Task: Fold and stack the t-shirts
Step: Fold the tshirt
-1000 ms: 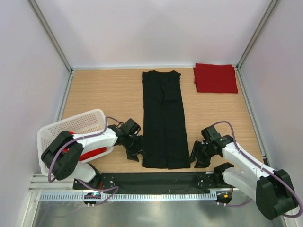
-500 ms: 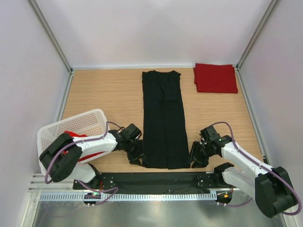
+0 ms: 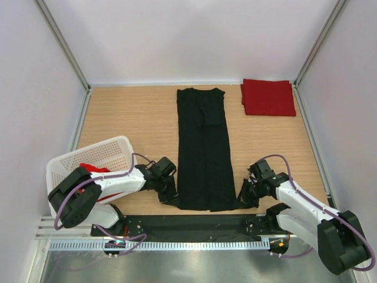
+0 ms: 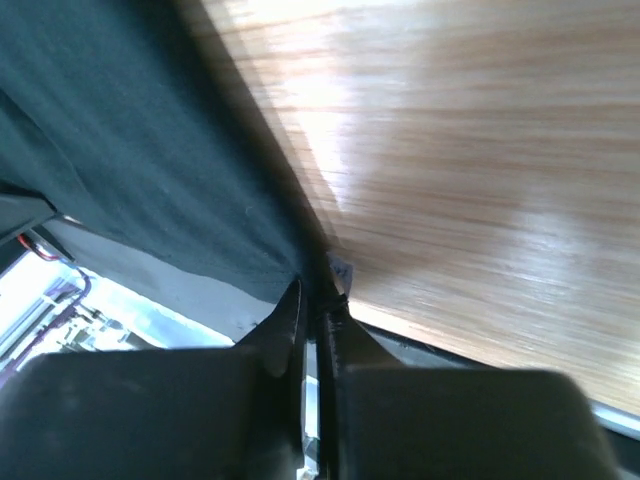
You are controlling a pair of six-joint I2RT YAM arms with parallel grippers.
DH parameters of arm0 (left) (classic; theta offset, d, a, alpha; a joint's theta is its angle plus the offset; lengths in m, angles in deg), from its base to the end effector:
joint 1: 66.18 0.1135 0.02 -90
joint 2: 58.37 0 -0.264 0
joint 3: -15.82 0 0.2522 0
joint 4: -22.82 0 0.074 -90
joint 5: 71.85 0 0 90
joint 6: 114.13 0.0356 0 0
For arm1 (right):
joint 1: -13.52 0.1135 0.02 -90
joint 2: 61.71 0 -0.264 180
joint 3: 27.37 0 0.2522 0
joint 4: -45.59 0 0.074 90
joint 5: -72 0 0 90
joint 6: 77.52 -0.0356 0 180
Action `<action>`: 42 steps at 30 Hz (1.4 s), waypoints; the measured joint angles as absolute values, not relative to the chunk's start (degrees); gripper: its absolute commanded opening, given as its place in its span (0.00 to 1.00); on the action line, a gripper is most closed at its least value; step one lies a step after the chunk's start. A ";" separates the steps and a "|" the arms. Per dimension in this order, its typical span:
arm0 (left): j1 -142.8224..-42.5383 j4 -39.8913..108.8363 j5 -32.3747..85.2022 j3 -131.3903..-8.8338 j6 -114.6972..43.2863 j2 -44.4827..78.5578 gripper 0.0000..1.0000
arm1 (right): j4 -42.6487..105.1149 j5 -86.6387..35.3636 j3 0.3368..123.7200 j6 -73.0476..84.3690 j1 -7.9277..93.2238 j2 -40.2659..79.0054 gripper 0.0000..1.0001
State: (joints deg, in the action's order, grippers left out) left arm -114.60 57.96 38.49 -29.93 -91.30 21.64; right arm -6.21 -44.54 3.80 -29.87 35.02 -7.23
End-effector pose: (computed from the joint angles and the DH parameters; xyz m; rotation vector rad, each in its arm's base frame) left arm 0.1370 -0.1731 0.1310 0.3848 -2.9198 0.7340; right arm 0.1109 0.0608 0.1263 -0.4529 -2.9736 -0.8095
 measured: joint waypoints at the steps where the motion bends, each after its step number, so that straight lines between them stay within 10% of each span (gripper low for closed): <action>1: -114.91 57.88 38.23 -29.89 -91.37 21.64 0.00 | -6.21 -44.63 3.48 -30.16 34.97 -7.82 0.01; 16: -121.16 60.06 32.39 -31.31 -96.75 16.24 0.00 | -11.57 -42.64 5.62 -29.65 34.97 -13.59 0.01; 42: -92.75 76.08 37.83 -75.07 -76.81 46.80 0.00 | -10.63 -42.44 61.66 -15.97 26.43 41.64 0.01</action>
